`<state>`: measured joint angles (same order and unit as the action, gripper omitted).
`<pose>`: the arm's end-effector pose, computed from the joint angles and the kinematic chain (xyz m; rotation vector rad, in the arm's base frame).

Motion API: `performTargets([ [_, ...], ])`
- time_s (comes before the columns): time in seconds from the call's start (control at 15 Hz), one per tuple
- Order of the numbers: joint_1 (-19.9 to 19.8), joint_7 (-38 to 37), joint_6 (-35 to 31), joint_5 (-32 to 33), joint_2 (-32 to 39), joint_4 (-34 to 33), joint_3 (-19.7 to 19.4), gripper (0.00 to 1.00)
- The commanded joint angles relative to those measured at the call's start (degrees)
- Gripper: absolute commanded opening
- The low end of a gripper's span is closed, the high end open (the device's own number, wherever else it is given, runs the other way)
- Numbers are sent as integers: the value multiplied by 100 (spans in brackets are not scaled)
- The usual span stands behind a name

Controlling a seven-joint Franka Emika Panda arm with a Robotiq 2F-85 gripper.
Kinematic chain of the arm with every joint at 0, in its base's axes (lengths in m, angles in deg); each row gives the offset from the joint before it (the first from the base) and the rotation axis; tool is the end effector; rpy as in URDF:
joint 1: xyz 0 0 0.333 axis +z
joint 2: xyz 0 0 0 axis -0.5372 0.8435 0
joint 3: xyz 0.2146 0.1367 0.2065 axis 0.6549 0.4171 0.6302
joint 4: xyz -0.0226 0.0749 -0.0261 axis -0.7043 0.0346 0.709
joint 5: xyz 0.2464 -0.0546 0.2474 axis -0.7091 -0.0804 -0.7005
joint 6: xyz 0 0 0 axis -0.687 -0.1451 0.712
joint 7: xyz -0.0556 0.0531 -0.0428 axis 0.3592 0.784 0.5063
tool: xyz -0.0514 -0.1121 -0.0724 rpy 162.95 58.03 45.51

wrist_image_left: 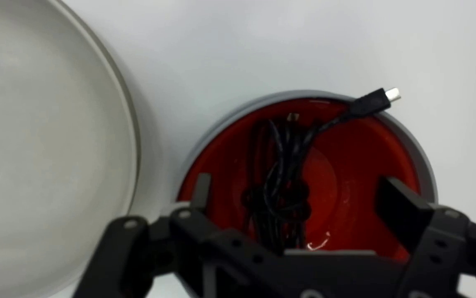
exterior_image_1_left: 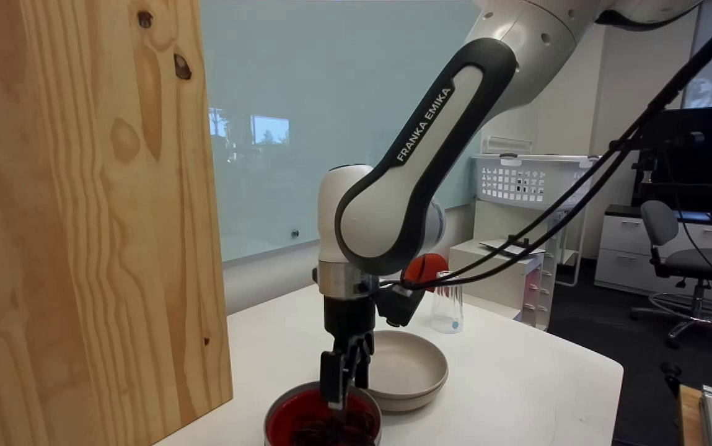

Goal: Remove the black cable from the orange bowl and put it on the table

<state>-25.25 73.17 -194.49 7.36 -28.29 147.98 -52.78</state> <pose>0.4888 0.1850 0.2018 -2.9643 -0.6344 0.1085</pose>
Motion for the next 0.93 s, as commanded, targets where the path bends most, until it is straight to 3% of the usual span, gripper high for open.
performTargets([
  [0.0, -73, 225, 32, -130, 292, -128, 16, 100],
  [0.13, -82, 214, 54, -118, 344, -142, 0, 100],
  [0.2, -118, 241, 71, -162, 386, -159, 17, 75],
  [0.27, -124, 221, 79, -149, 408, -160, 2, 74],
  [0.87, -228, 280, 110, -160, 426, -170, 22, 5],
])
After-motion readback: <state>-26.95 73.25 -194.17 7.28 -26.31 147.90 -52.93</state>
